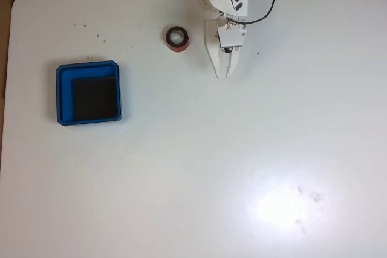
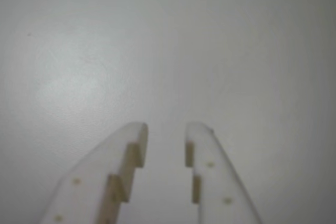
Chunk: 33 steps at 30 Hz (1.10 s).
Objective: Pick the red roll and drop it in the blue box
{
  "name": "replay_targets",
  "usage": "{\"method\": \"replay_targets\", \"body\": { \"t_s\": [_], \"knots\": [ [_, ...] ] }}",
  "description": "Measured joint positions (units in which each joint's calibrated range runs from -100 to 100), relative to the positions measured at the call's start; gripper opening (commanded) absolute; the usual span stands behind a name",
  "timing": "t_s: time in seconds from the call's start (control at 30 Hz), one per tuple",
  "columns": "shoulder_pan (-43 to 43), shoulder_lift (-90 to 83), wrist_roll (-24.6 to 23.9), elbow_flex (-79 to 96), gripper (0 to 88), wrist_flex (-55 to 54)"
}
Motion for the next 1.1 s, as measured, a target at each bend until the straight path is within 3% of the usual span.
{"method": "replay_targets", "body": {
  "t_s": [1.1],
  "knots": [
    [3.2,0.0,-0.1,0.0,1.0,0.0]
  ]
}}
